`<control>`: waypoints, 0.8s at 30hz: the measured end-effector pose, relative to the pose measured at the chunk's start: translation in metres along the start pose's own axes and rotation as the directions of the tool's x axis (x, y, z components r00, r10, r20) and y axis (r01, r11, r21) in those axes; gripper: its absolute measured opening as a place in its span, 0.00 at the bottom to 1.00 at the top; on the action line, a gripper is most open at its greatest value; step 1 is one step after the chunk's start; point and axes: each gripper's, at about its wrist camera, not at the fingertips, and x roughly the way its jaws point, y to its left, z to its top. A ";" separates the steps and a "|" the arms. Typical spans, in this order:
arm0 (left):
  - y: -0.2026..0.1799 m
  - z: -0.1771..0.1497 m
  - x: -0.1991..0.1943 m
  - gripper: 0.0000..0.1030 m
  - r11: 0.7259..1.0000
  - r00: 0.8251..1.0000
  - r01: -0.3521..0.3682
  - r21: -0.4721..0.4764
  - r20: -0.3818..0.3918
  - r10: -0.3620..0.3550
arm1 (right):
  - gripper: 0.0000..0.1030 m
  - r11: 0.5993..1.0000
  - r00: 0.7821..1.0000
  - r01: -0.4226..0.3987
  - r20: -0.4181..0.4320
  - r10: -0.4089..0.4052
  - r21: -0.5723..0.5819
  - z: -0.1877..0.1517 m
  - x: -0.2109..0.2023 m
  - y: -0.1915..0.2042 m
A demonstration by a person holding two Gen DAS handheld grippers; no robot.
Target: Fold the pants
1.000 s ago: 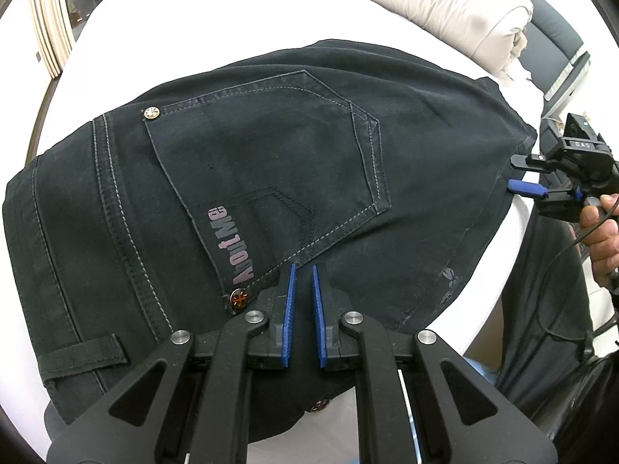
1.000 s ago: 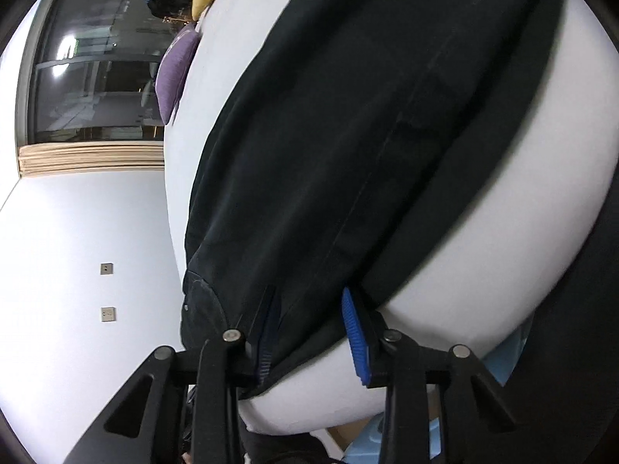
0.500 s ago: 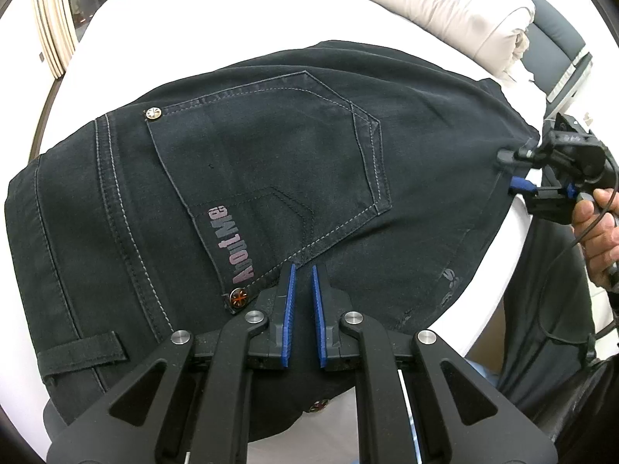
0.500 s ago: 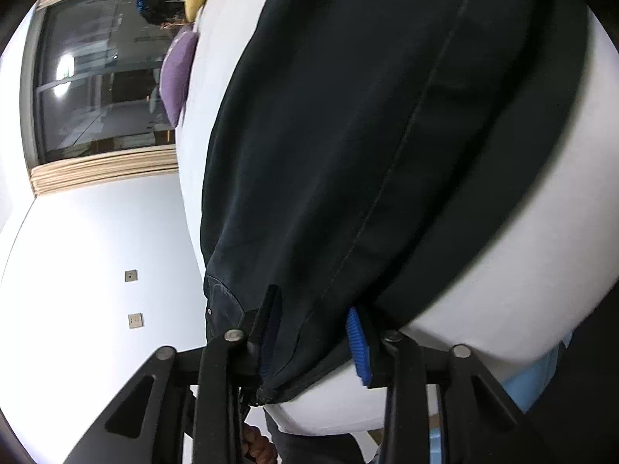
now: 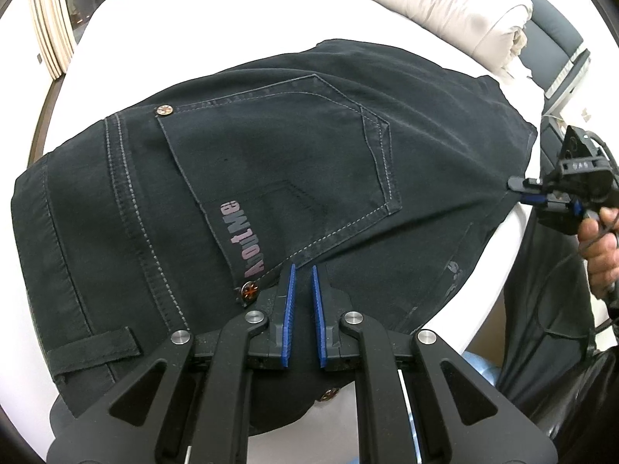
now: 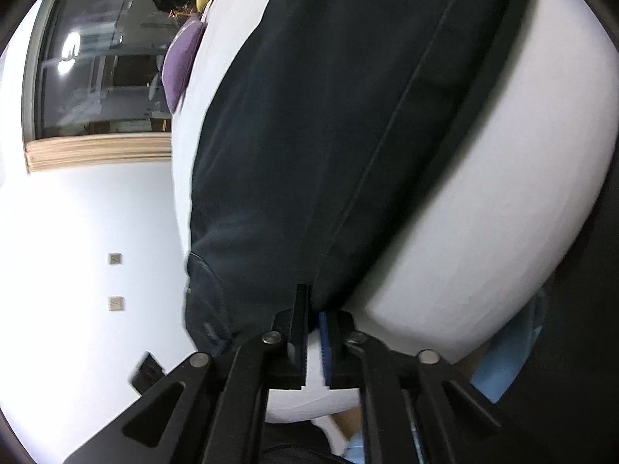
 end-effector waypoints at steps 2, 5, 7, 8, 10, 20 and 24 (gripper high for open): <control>0.000 0.000 0.000 0.09 1.000 1.000 0.001 -0.002 0.002 -0.001 | 0.31 0.999 0.998 -0.046 0.047 0.045 0.029 0.008 -0.012 -0.004; -0.001 0.000 0.001 0.09 1.000 1.000 -0.003 -0.001 0.001 0.003 | 0.34 0.998 0.984 -0.050 0.173 0.043 0.038 0.025 -0.035 -0.005; -0.002 0.000 0.002 0.09 1.000 1.000 -0.003 0.000 0.001 0.003 | 0.23 0.997 0.976 -0.050 0.217 0.035 0.064 0.040 -0.046 -0.012; -0.003 0.000 0.002 0.09 1.000 1.000 -0.005 0.000 0.000 0.005 | 0.05 0.996 0.976 -0.036 0.218 0.019 0.076 0.045 -0.048 -0.014; -0.004 0.000 0.003 0.09 1.000 1.000 -0.008 0.001 0.000 0.008 | 0.03 0.997 0.973 0.043 0.224 -0.057 0.065 0.050 -0.054 -0.016; -0.006 0.000 0.004 0.09 1.000 1.000 -0.005 0.000 0.003 0.005 | 0.21 0.997 0.963 0.050 0.261 -0.062 0.052 0.063 -0.067 -0.014; -0.005 -0.001 0.003 0.09 1.000 1.000 -0.006 0.001 0.003 0.006 | 0.24 0.993 0.919 0.091 0.380 -0.111 0.069 0.091 -0.088 -0.014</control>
